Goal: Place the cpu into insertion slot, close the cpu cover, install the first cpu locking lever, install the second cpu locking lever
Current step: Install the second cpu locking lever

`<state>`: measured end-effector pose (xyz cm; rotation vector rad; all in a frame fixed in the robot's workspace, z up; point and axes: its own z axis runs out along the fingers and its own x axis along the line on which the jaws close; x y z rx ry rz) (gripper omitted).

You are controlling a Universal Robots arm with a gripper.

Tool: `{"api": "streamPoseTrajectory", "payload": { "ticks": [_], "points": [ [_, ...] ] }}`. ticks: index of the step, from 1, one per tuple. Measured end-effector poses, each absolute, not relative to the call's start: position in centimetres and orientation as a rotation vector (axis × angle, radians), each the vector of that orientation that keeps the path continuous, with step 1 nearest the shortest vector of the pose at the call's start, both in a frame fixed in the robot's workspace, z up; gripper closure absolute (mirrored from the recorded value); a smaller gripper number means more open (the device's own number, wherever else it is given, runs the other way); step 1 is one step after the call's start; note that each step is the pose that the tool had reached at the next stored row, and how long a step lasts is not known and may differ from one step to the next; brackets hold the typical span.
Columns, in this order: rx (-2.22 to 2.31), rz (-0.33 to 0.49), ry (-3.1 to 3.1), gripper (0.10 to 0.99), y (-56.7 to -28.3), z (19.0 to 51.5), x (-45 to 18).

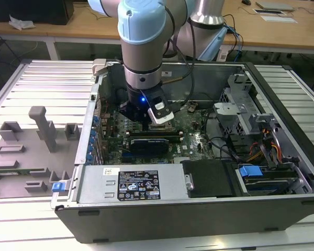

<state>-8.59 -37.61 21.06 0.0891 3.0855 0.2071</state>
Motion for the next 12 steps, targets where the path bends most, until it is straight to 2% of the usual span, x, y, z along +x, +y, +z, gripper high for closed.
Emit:
{"api": "streamPoseTrajectory", "payload": {
  "ticks": [12],
  "points": [
    [0.090, 0.224, 3.085, 0.980, -37.61, 20.32, -9.02]
  ]
}}
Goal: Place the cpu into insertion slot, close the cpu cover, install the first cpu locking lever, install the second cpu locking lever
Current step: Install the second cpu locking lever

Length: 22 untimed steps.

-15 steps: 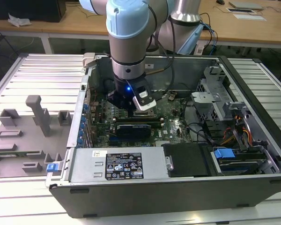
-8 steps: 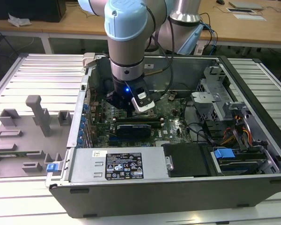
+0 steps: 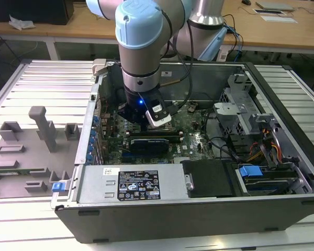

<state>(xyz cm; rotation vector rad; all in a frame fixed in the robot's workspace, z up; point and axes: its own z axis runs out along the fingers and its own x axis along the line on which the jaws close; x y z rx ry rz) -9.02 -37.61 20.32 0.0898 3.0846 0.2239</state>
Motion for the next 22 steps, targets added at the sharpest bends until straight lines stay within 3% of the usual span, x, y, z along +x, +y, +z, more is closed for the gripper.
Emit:
{"api": "streamPoseTrajectory", "payload": {
  "ticks": [22],
  "points": [
    [0.086, 0.242, 3.086, 0.980, -38.8, 21.6, -8.0]
  ]
}}
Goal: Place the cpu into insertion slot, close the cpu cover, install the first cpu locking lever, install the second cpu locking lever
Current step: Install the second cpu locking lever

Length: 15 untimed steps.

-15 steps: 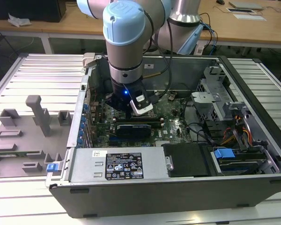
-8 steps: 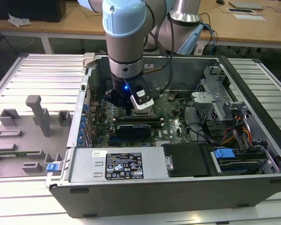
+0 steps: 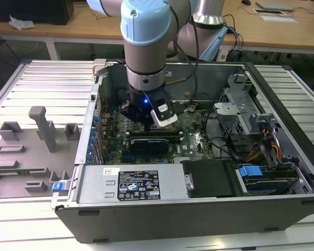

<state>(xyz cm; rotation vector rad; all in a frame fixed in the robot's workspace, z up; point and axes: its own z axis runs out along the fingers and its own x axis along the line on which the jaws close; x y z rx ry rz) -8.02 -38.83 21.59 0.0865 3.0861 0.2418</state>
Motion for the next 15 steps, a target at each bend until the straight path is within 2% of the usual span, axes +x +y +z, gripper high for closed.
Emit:
{"api": "streamPoseTrajectory", "payload": {
  "ticks": [4, 10, 15],
  "points": [
    [0.088, 0.298, 3.082, 0.980, -38.8, 21.4, -8.2],
    [0.090, 0.315, 3.081, 0.980, -39.7, 21.1, -8.7],
    [0.091, 0.381, 3.074, 0.980, -39.8, 20.9, -8.7]
  ]
}}
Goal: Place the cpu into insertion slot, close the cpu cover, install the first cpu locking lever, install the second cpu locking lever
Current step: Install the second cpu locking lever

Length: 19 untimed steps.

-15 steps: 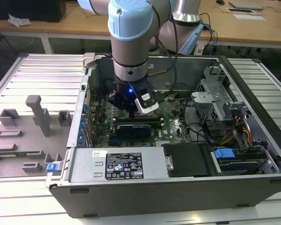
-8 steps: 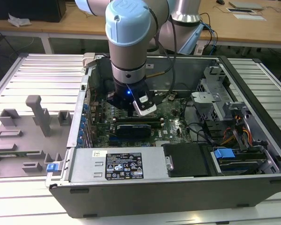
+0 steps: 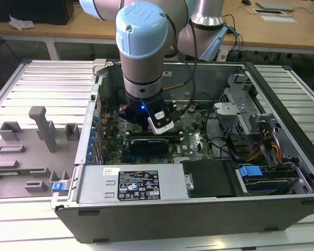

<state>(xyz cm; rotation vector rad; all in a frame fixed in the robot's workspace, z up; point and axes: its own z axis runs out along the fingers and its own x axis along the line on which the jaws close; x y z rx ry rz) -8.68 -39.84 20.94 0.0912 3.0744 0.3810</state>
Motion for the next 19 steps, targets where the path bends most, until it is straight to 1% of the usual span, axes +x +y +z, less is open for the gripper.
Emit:
{"api": "streamPoseTrajectory", "payload": {
  "ticks": [7, 19],
  "points": [
    [0.092, 0.430, 3.069, 0.980, -39.8, 20.2, -8.8],
    [0.093, 0.456, 3.066, 0.980, -39.6, 19.5, -9.1]
  ]
}}
